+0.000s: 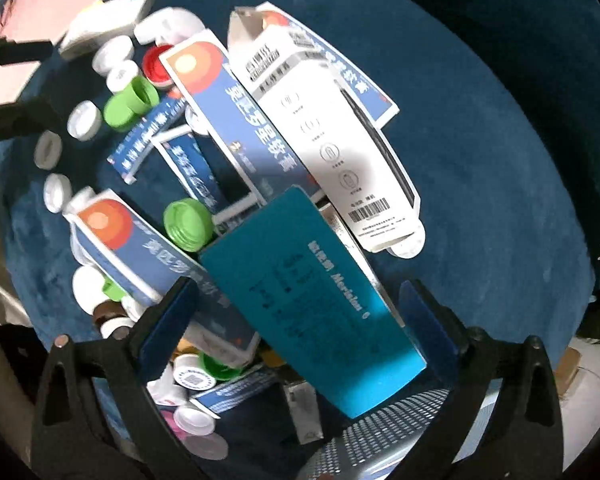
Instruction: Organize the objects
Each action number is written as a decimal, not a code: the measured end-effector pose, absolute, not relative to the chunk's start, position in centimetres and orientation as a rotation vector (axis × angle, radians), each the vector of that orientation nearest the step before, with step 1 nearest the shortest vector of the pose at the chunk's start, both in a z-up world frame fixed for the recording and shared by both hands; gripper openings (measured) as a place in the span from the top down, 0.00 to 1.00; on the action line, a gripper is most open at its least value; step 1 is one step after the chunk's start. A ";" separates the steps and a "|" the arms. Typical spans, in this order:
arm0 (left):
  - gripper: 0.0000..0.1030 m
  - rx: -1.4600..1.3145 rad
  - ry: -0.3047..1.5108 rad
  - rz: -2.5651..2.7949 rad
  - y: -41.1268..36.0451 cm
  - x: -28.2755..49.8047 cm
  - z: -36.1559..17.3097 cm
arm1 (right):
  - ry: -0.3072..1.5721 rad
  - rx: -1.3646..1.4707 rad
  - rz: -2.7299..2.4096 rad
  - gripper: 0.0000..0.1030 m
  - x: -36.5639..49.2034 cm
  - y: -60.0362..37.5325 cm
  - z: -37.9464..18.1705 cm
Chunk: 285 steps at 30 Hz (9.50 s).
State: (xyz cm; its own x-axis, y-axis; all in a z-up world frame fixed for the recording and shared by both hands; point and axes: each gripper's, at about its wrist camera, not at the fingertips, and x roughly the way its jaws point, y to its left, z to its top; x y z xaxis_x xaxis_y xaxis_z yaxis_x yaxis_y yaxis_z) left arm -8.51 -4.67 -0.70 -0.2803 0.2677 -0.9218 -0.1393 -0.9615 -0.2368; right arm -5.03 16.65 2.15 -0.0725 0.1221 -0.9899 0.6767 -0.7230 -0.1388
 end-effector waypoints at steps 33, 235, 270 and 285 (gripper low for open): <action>0.06 -1.742 0.252 2.201 -9.8 -13.7 -5.7 | -0.262 1.830 -2.235 0.37 -3.7 20.7 3.9; 0.01 -1.732 -0.361 2.396 -7.1 -9.0 -0.8 | 0.395 1.809 -1.799 0.03 -12.7 15.6 0.7; 0.01 -1.797 -0.592 2.399 -8.9 -8.9 -1.0 | 0.412 1.502 -2.110 0.26 -12.0 16.3 6.0; 0.02 -1.820 -0.925 2.412 -11.9 -8.7 -1.4 | 0.646 1.558 -1.921 0.63 -12.6 12.0 0.8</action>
State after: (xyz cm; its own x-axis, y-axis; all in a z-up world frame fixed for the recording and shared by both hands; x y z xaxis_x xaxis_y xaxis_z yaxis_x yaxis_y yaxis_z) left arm -8.69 -11.91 -1.40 -0.3364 0.3233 -0.8845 0.3514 -0.8283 -0.4364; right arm -12.62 12.01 0.83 -0.1528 -0.1326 -0.9793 0.6973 -0.7167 -0.0118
